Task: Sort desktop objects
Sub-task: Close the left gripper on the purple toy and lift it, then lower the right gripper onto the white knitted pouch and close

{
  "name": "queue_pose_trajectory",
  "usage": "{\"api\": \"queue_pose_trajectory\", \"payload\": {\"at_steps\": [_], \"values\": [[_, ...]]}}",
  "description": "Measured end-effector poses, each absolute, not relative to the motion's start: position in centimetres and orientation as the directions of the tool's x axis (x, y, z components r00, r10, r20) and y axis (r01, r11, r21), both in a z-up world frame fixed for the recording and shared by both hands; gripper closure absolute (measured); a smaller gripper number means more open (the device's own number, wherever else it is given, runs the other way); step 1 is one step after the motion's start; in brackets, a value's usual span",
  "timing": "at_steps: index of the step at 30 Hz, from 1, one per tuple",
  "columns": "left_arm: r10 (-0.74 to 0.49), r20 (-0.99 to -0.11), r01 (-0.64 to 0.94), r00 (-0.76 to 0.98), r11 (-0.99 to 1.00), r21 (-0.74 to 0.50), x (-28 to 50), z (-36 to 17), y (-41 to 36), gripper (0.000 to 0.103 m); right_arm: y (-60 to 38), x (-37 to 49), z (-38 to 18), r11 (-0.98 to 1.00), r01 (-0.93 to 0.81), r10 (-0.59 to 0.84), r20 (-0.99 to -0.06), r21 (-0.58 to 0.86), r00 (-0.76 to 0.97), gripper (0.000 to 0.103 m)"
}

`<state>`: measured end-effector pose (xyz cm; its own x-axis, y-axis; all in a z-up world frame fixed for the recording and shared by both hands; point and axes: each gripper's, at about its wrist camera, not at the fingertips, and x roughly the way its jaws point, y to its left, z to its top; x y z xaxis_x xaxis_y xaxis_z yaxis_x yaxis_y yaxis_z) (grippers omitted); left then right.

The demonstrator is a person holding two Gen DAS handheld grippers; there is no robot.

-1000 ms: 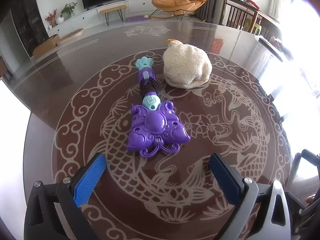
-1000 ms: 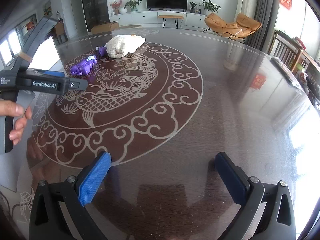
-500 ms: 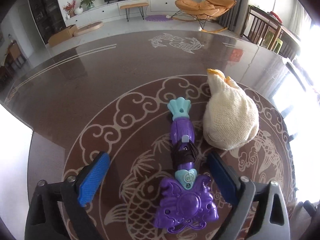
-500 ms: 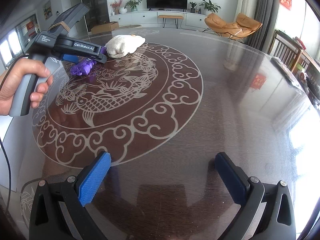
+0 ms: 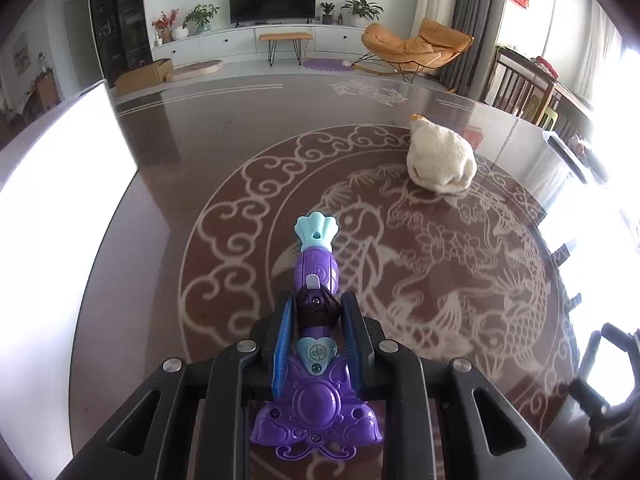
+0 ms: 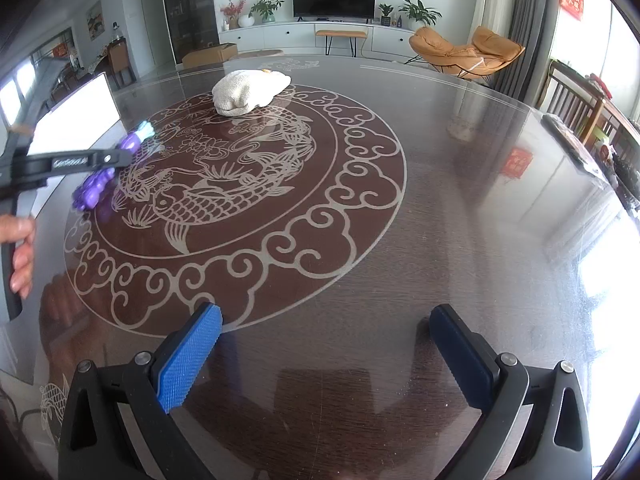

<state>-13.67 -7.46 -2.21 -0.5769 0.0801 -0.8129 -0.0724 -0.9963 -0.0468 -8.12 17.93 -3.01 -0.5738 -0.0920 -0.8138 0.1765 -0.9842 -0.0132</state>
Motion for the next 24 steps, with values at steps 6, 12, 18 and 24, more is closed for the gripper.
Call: {"api": "queue_pose_trajectory", "payload": {"at_steps": [6,12,18,24], "values": [[0.077,-0.800,-0.078,-0.595,-0.996,-0.037,-7.8,-2.4,-9.6,0.079,18.0,-8.1,-3.0,-0.984,0.176,-0.092,-0.814,-0.013,-0.574,0.000],[0.068,-0.792,-0.097,-0.606,-0.995,-0.011,-6.3,-2.6,-10.0,0.047,18.0,-8.2,-3.0,-0.984,0.177,-0.092,-0.814,-0.013,-0.574,0.000],[0.048,-0.810,-0.079,-0.584,-0.997,-0.001,-6.6,-3.0,-9.7,0.015,18.0,-8.1,-3.0,-0.984,0.177,-0.092,-0.814,-0.013,-0.574,0.000],[0.050,-0.814,-0.092,-0.579,-0.996,0.004,-6.7,-3.1,-9.3,0.010,18.0,-8.2,-3.0,-0.984,0.177,-0.092,-0.814,-0.013,-0.574,0.000]]}}
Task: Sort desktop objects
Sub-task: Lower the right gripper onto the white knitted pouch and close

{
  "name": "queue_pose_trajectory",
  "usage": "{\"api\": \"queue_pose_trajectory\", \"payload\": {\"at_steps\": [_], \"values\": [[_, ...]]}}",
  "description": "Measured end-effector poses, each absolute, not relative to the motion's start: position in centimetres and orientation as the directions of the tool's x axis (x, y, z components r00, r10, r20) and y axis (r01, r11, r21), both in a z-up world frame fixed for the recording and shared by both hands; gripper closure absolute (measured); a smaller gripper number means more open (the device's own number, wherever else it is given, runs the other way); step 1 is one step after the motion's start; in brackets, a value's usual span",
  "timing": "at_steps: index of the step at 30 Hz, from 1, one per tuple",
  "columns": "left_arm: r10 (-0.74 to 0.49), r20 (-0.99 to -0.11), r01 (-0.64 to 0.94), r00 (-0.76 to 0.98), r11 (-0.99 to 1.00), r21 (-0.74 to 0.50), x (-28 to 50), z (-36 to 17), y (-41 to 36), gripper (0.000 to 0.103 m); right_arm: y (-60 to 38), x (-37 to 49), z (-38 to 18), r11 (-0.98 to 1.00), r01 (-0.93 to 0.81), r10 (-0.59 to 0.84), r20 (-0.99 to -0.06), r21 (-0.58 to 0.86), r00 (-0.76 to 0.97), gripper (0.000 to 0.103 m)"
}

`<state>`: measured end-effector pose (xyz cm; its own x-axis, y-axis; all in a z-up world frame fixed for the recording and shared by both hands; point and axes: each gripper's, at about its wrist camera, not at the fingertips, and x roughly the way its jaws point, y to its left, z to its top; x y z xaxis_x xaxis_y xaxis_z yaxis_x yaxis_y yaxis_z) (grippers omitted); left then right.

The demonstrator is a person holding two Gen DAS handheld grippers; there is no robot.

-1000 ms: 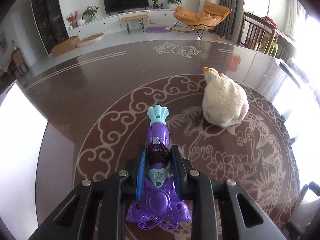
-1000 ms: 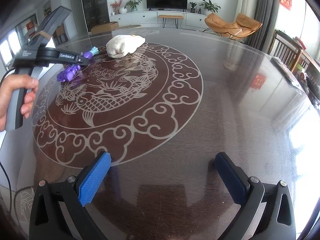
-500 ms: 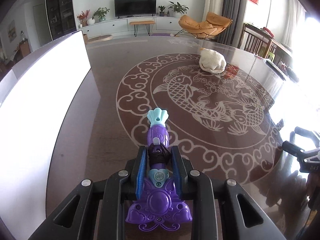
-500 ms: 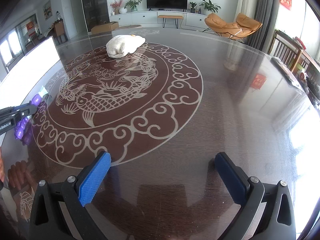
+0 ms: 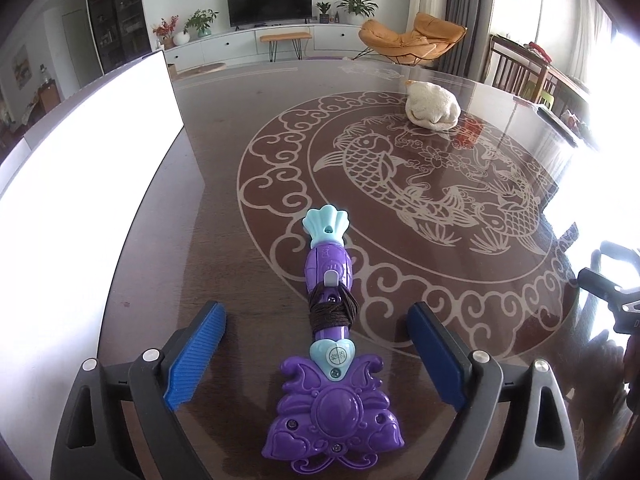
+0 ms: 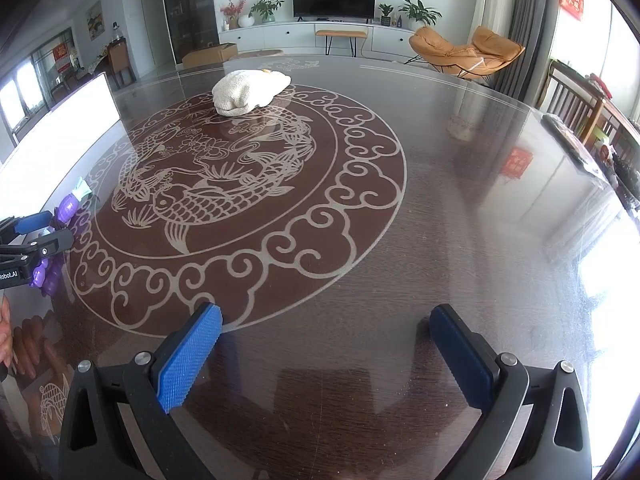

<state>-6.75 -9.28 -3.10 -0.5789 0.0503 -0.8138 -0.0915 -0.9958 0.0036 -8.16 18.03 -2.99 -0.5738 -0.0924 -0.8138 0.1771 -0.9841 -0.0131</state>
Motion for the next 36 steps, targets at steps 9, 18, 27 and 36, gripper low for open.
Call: {"api": "queue_pose_trajectory", "payload": {"at_steps": [9,18,27,36], "values": [[0.045,-0.813,-0.086,-0.581,-0.996,0.006,-6.7,-3.0,-9.3,0.009,17.7,-9.0,-2.9,-0.983,0.185,-0.093,-0.833,-0.011,-0.545,0.000],[0.050,-0.814,-0.092,-0.579,-0.996,0.004,-6.7,-3.0,-9.3,0.008,10.5,-22.1,1.6,-0.976,0.162,-0.210,-0.825,0.146,-0.524,0.000],[0.050,-0.814,-0.092,-0.579,-0.996,0.005,-6.8,-3.1,-9.3,0.008,4.4,-29.7,0.5,-0.994,0.068,-0.105,-0.859,0.081,-0.500,0.006],[0.050,-0.814,-0.092,-0.579,-0.996,0.004,-6.8,-3.1,-9.3,0.008,5.1,-22.3,-0.9,-0.964,0.257,-0.198,-0.820,0.064,-0.538,0.053]]}}
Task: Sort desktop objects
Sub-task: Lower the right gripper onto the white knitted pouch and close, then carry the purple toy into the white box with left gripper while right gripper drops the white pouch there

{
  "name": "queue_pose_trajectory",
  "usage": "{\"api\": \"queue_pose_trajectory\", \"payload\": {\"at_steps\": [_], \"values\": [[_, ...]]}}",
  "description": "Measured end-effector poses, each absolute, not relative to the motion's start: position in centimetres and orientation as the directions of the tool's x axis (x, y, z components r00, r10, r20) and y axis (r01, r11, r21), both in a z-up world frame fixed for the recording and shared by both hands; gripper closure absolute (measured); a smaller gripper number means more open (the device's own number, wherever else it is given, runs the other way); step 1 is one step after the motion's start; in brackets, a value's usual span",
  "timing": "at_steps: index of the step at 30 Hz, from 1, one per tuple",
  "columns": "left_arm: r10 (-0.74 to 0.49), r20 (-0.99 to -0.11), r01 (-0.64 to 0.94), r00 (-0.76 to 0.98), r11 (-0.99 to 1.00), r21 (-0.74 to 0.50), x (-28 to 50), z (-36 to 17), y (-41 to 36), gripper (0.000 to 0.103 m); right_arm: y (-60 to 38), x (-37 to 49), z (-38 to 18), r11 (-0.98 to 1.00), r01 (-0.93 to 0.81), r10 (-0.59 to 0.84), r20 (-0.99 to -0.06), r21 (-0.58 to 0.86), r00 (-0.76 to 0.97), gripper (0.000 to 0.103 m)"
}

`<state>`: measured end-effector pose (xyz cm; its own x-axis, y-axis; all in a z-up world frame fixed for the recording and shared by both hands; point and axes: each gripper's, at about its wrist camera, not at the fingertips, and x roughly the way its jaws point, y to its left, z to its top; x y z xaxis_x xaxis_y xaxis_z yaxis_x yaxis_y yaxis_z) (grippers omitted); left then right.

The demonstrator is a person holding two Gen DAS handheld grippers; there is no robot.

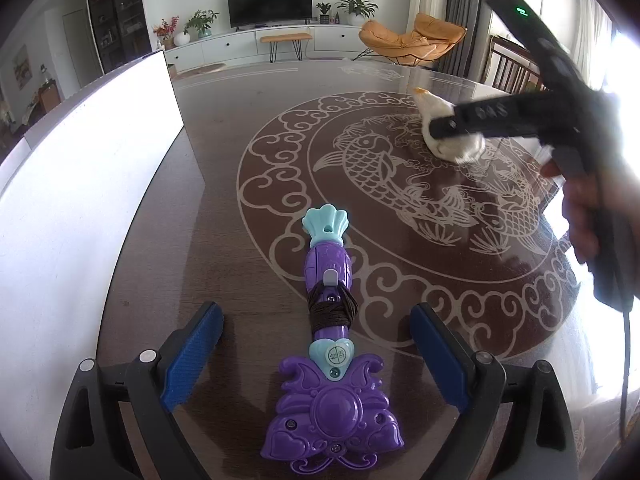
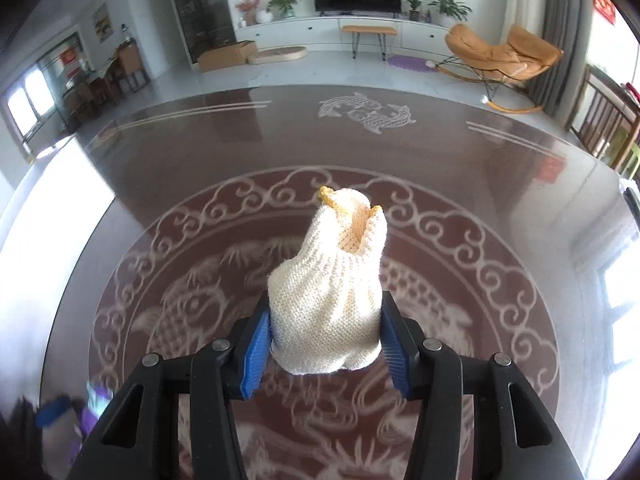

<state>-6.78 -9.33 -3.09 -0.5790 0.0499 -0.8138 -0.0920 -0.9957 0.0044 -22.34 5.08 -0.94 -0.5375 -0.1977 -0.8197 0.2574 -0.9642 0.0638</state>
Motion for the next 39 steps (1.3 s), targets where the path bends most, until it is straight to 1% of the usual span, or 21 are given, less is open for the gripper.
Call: {"api": "queue_pose_trajectory", "payload": {"at_steps": [3,7,8,9,10,12,14,17,19,22,23,24,25,26,27,31,33,34,35,36,39], "values": [[0.050,-0.814,-0.092,-0.579,-0.996,0.004,-6.8,-3.1,-9.3,0.008,6.0,-14.7,-1.1,-0.938,0.342,-0.244,-0.801,0.053,-0.546,0.052],[0.050,-0.814,-0.094,-0.578,-0.996,0.005,-6.8,-3.1,-9.3,0.007,8.3,-3.6,-1.5,-0.927,0.371,-0.274,-0.779,0.058,-0.564,0.052],[0.054,-0.815,-0.098,-0.577,-0.995,0.004,-6.8,-3.1,-9.3,0.006,9.0,-1.3,-1.6,-0.929,0.366,-0.274,-0.774,0.059,-0.571,0.052],[0.064,-0.819,-0.110,-0.570,-0.994,0.000,-6.9,-3.2,-9.2,0.000,9.5,0.5,-1.6,-0.932,0.358,-0.273,-0.770,0.061,-0.577,0.052],[0.073,-0.825,-0.129,-0.560,-0.992,0.000,-7.0,-3.3,-9.0,0.000,9.8,2.0,-1.6,-0.934,0.351,-0.274,-0.768,0.069,-0.579,0.052],[0.092,-0.828,-0.162,-0.553,-0.987,-0.001,-6.9,-3.2,-8.9,0.000,10.4,3.2,-1.4,-0.934,0.348,-0.280,-0.774,0.083,-0.568,0.049],[0.123,-0.835,-0.225,-0.536,-0.974,0.001,-6.5,-3.1,-9.1,0.000,10.9,3.7,-1.1,-0.930,0.355,-0.290,-0.783,0.095,-0.550,0.039],[0.131,-0.858,-0.261,-0.497,-0.965,0.004,-6.2,-3.0,-9.6,0.000,12.3,4.0,-0.5,-0.925,0.359,-0.318,-0.772,0.126,-0.551,0.030],[0.124,-0.871,-0.264,-0.476,-0.964,0.007,-6.7,-2.8,-9.6,0.000,12.9,3.2,-0.2,-0.925,0.355,-0.322,-0.770,0.133,-0.550,0.028],[0.121,-0.876,-0.264,-0.468,-0.964,0.008,-8.1,-2.5,-8.9,0.005,13.6,2.3,-0.6,-0.924,0.341,-0.341,-0.778,0.174,-0.527,0.028],[0.121,-0.875,-0.263,-0.469,-0.965,0.008,-8.6,-2.3,-8.5,0.010,13.8,2.0,-0.7,-0.923,0.333,-0.352,-0.780,0.195,-0.517,0.028],[0.122,-0.873,-0.264,-0.472,-0.964,0.009,-9.0,-2.1,-8.2,0.024,13.9,1.7,-0.7,-0.922,0.324,-0.359,-0.784,0.212,-0.507,0.028],[0.124,-0.871,-0.269,-0.475,-0.963,0.009,-9.3,-1.8,-7.9,0.035,14.0,1.4,-0.8,-0.921,0.313,-0.365,-0.789,0.230,-0.494,0.028],[0.126,-0.872,-0.276,-0.473,-0.961,0.011,-9.6,-1.5,-7.6,0.060,14.1,1.0,-0.8,-0.920,0.302,-0.374,-0.794,0.250,-0.480,0.028],[0.123,-0.875,-0.287,-0.467,-0.958,0.018,-9.8,-1.3,-7.3,0.080,14.3,0.5,-0.8,-0.918,0.290,-0.381,-0.804,0.270,-0.458,0.028],[0.102,-0.864,-0.309,-0.493,-0.949,0.064,-8.9,-1.2,-6.7,0.081,13.5,-1.6,-0.9,-0.904,0.290,-0.403,-0.852,0.314,-0.333,0.027],[0.125,-0.844,-0.282,-0.521,-0.959,0.032,-7.7,-0.9,-7.6,0.081,12.1,-2.5,-1.3,-0.901,0.326,-0.377,-0.889,0.286,-0.261,0.024],[0.140,-0.827,-0.265,-0.544,-0.964,0.011,-6.8,-0.6,-8.0,0.081,11.4,-2.6,-1.2,-0.898,0.360,-0.359,-0.896,0.253,-0.264,0.027],[0.155,-0.806,-0.249,-0.571,-0.968,-0.010,-5.8,-0.1,-8.6,0.081,10.9,-2.7,-1.0,-0.900,0.385,-0.327,-0.902,0.206,-0.281,0.048],[0.171,-0.780,-0.234,-0.602,-0.972,-0.033,-4.5,0.5,-9.2,0.081,10.6,-2.7,-0.8,-0.902,0.399,-0.297,-0.906,0.162,-0.303,0.054],[0.208,-0.680,-0.206,-0.703,-0.975,-0.086,0.1,3.3,-10.8,0.081,10.7,-1.9,0.3,-0.903,0.398,-0.306,-0.891,0.161,-0.335,0.056]]}}
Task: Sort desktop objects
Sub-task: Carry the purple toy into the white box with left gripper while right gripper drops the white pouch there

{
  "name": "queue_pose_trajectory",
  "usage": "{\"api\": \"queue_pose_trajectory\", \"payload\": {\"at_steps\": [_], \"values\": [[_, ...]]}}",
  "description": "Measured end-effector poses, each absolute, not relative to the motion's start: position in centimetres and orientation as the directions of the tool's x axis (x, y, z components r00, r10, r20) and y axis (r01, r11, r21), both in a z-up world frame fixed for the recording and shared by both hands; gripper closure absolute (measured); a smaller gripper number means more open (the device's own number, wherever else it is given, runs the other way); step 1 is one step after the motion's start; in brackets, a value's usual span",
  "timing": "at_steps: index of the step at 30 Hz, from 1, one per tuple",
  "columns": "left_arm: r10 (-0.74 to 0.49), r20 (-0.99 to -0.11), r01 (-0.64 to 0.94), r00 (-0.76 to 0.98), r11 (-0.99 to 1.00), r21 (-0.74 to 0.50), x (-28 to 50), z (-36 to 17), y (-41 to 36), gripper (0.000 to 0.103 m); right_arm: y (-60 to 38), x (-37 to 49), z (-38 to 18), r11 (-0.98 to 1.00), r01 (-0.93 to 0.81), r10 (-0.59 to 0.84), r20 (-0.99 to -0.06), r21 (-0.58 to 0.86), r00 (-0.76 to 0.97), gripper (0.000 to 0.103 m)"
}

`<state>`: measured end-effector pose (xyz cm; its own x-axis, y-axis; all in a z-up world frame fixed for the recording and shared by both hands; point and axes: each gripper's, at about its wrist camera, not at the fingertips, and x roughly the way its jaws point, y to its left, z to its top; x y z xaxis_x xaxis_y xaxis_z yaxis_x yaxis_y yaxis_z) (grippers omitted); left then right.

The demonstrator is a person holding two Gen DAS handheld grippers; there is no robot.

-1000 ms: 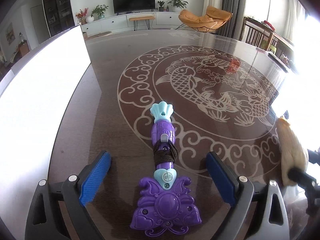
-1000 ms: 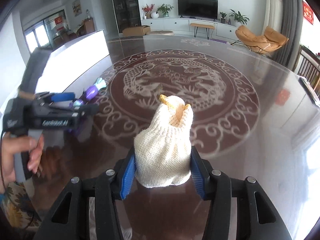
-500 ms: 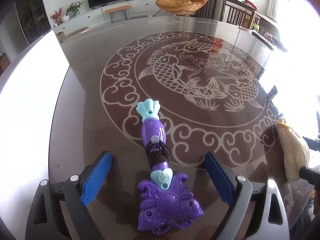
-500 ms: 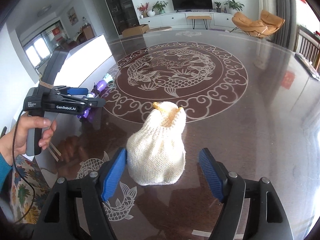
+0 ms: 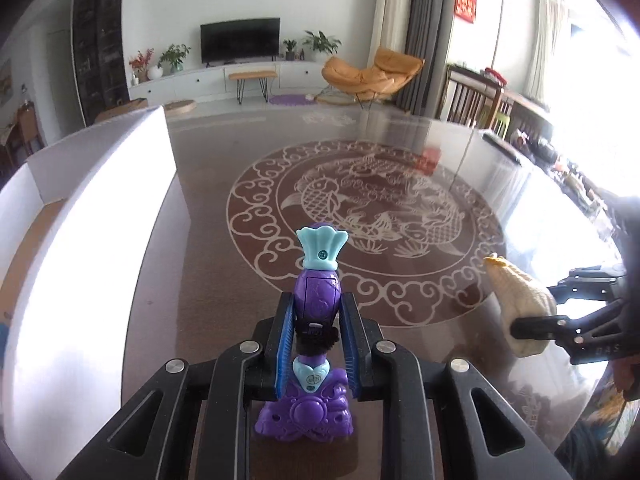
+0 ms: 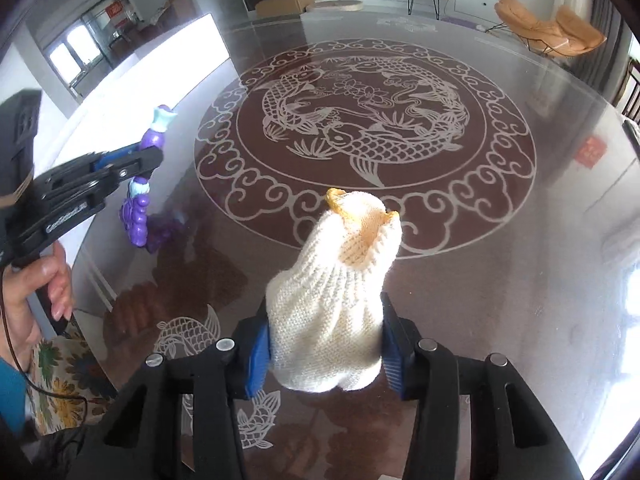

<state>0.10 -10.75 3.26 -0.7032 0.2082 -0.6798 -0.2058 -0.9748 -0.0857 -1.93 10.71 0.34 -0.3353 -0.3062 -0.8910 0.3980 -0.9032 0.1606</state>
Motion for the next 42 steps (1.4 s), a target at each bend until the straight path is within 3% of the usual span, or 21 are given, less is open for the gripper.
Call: {"api": "queue_pose_trajectory", "payload": {"at_steps": [8,14,18,21,27,29,31,33,34,35,42], "values": [[0.225,-0.445,-0.145,-0.867,-0.967,-0.208,8.7,12.1,-16.6,0.081,5.1,0.8,9.5,-0.844,0.532,-0.369,-0.798,0.072,-0.477,0.056],[0.118,-0.367,-0.028,-0.923,-0.970,-0.242,13.4,17.9,-25.3,0.081,-4.8,1.6,15.4,-0.726,0.683,-0.523,-0.710,0.080,-0.473,0.056],[0.030,-0.421,0.079,-0.906,-0.968,-0.238,14.9,18.7,-31.8,0.081,-12.8,2.4,16.6,-0.614,0.780,-0.625,-0.679,0.122,-0.386,0.056],[-0.043,-0.529,0.167,-0.848,-0.968,-0.188,14.4,16.8,-35.4,0.082,-18.5,3.5,16.0,-0.530,0.839,-0.666,-0.673,0.123,-0.322,0.056],[-0.041,-0.711,0.264,-0.702,-0.942,-0.206,9.3,9.8,-40.5,0.081,-27.2,2.4,10.3,-0.477,0.865,-0.610,-0.767,0.155,-0.199,0.053],[-0.046,-0.747,0.300,-0.663,-0.931,-0.208,7.8,7.9,-41.3,0.080,-28.4,0.8,8.3,-0.506,0.841,-0.577,-0.799,0.191,-0.166,0.042],[-0.065,-0.781,0.353,-0.622,-0.913,-0.205,6.7,6.7,-41.4,0.067,-28.6,-0.4,7.4,-0.528,0.820,-0.562,-0.815,0.220,-0.143,0.032],[-0.078,-0.778,0.385,-0.624,-0.897,-0.219,6.6,6.3,-41.4,0.023,-27.6,-0.9,8.0,-0.539,0.804,-0.594,-0.791,0.251,-0.151,0.025],[-0.091,-0.762,0.392,-0.642,-0.893,-0.224,7.4,6.2,-41.5,0.015,-27.0,-1.1,8.4,-0.539,0.800,-0.615,-0.773,0.265,-0.157,0.017],[-0.105,-0.745,0.394,-0.659,-0.891,-0.223,7.7,6.4,-41.3,0.011,-26.5,-1.1,8.8,-0.544,0.797,-0.622,-0.763,0.262,-0.173,0.012],[-0.205,-0.729,0.445,-0.652,-0.883,-0.150,8.3,6.3,-38.4,0.011,-26.6,-0.6,8.7,-0.546,0.818,-0.593,-0.773,0.180,-0.226,0.012]]}}
